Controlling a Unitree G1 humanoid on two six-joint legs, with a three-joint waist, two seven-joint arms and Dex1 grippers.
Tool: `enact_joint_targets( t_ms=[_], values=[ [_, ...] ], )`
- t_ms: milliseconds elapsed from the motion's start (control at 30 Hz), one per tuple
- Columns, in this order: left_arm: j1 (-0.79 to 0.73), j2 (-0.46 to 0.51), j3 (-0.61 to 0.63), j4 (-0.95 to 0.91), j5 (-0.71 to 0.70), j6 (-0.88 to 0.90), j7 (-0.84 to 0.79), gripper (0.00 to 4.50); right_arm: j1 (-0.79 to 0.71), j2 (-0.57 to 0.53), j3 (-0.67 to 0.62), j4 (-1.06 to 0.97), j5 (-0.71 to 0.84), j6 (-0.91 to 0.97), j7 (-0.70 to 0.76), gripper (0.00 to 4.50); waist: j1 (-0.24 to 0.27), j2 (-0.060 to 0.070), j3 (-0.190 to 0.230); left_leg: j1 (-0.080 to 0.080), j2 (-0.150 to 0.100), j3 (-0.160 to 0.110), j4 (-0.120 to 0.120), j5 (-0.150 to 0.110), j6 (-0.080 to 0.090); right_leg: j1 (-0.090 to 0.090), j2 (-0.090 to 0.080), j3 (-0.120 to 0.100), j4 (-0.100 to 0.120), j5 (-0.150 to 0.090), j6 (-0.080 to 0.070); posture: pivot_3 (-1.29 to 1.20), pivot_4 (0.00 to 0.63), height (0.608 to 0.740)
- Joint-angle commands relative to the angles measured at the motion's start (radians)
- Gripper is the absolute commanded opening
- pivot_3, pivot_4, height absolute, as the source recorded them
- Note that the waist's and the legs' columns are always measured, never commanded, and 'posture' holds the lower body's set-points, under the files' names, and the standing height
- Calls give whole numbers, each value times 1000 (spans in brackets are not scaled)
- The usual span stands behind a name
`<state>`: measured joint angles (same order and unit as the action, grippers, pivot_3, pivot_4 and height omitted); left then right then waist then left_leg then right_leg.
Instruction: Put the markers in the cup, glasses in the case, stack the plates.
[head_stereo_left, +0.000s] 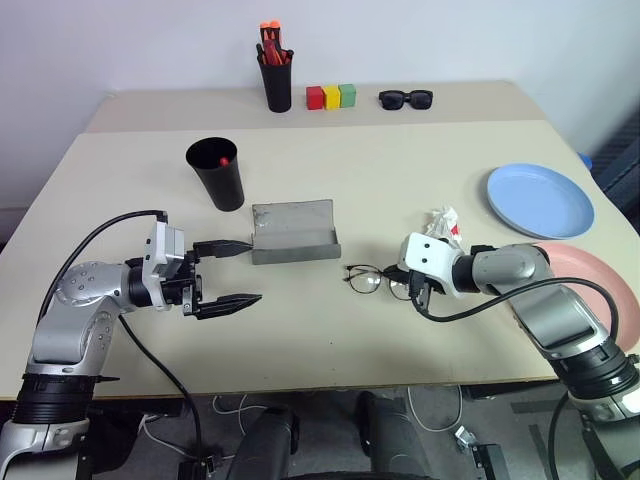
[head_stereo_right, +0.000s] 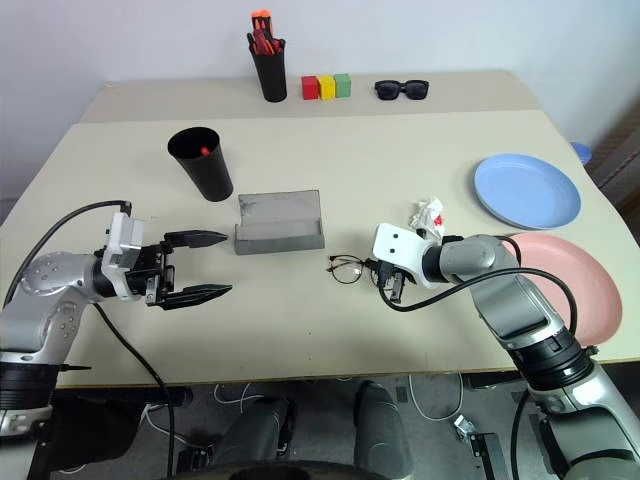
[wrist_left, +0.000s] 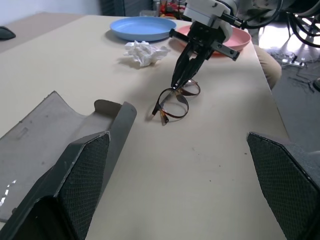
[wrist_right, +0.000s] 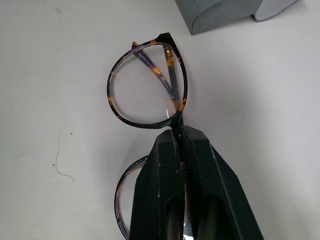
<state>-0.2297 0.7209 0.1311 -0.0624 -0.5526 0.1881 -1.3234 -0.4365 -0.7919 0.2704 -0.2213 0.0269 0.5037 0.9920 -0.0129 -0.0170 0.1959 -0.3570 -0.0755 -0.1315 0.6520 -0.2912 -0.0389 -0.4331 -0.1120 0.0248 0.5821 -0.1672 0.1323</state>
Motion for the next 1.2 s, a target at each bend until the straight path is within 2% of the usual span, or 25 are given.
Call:
enact_joint_targets(
  t_ms=[33, 200, 367, 467, 633, 800, 967, 1200],
  values=[
    [4, 8, 20, -20, -9, -11, 5, 4500, -24, -35, -42, -55, 46, 38, 51, 30, 0, 0, 0, 0, 0, 0, 0, 0, 0, 0, 0, 0, 0, 0, 0, 0, 150, 740],
    [4, 5, 32, -5, -14, -14, 11, 4500, -106, 3, -106, -102, 150, 107, 63, 30, -3, 1, 0, 0, 0, 0, 0, 0, 0, 0, 0, 0, -1, 0, 0, 0, 150, 740],
    [0, 13, 57, -8, -28, 2, 36, 4500, -235, 93, -79, -3, 122, 41, -4, 30, -4, 1, 0, 0, 2, 0, -1, 0, 0, -1, 2, 0, -1, 0, -1, 0, 150, 740],
    [14, 23, 77, -8, -28, 3, 48, 4500, -313, 174, -37, 86, 84, -49, -41, 30, -4, 1, 0, 0, 1, 0, -1, 0, 0, -1, 2, 0, -2, 0, -1, 0, 150, 740],
    [35, 20, 82, -25, -29, 4, 64, 4500, -452, 377, 8, 286, 35, -176, -139, 30, -9, 1, 1, -1, 2, 1, -3, 1, -1, -4, 2, 0, -1, 2, -2, 0, 150, 740],
    [40, 15, 73, -62, -31, 19, 97, 4500, -507, 508, 60, 449, -20, -303, -177, 30, -6, 1, 1, -3, 2, 0, -4, 1, -2, -6, 4, 0, 0, 3, -4, 0, 150, 740],
    [52, 16, 72, -109, -41, 48, 131, 4500, -508, 563, 107, 628, -97, -436, -203, 30, -8, 1, 1, -3, 2, 0, -4, 2, -3, -7, 4, 0, 0, 3, -5, 0, 150, 740],
    [58, 18, 73, -130, -42, 62, 147, 4500, -508, 566, 146, 768, -196, -519, -235, 30, -19, 1, 1, -3, 4, 0, -5, 2, -3, -8, 6, 0, 1, 4, -6, 0, 150, 740]
  ],
)
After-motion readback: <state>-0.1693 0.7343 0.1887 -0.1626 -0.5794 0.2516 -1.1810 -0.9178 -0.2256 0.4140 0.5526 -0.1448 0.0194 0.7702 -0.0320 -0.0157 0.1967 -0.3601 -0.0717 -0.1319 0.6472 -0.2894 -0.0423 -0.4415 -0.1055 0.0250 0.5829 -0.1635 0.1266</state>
